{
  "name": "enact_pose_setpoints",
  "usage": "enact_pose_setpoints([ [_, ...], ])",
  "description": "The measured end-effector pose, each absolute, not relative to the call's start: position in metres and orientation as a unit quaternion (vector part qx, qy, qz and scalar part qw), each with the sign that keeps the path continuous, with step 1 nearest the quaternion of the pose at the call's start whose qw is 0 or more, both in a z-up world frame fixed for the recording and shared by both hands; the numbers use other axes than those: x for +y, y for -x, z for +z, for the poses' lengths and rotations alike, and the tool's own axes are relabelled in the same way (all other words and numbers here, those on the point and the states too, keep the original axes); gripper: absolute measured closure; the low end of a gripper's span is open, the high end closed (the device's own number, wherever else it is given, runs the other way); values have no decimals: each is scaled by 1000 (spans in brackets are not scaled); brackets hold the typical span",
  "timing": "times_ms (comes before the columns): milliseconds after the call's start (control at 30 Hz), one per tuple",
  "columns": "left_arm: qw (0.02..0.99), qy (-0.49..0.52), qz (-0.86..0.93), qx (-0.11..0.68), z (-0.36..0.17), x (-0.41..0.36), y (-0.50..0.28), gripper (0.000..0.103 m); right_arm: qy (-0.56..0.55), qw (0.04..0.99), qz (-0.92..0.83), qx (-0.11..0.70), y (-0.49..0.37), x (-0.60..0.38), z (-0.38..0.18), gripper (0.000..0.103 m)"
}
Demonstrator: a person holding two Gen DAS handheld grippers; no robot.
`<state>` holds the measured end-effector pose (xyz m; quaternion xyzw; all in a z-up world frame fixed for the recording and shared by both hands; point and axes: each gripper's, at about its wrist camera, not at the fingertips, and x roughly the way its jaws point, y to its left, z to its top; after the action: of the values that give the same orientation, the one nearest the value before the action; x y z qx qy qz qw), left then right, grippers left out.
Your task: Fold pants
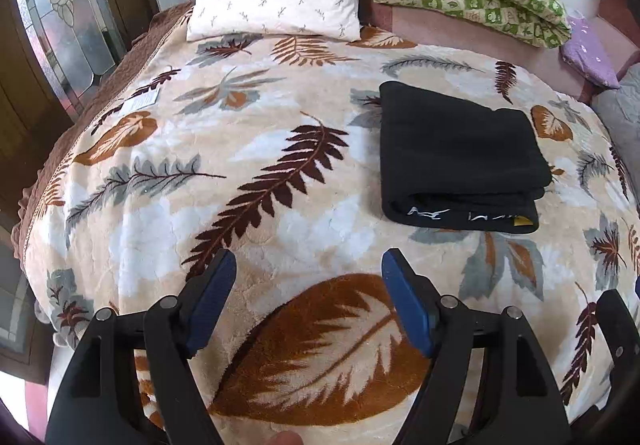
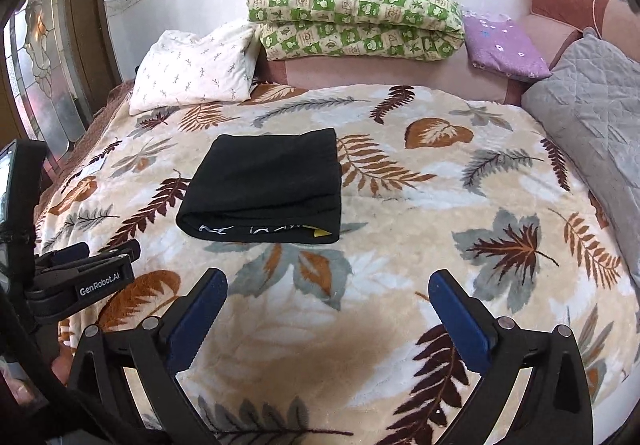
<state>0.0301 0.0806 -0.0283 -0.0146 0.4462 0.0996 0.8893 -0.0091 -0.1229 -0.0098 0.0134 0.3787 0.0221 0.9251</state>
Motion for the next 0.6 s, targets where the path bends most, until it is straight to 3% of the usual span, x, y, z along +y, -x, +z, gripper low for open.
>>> enact_pose_setpoints([
  [600, 910, 19, 52, 410, -17, 67, -11, 27, -31, 923, 11, 383, 13, -137, -11, 2],
])
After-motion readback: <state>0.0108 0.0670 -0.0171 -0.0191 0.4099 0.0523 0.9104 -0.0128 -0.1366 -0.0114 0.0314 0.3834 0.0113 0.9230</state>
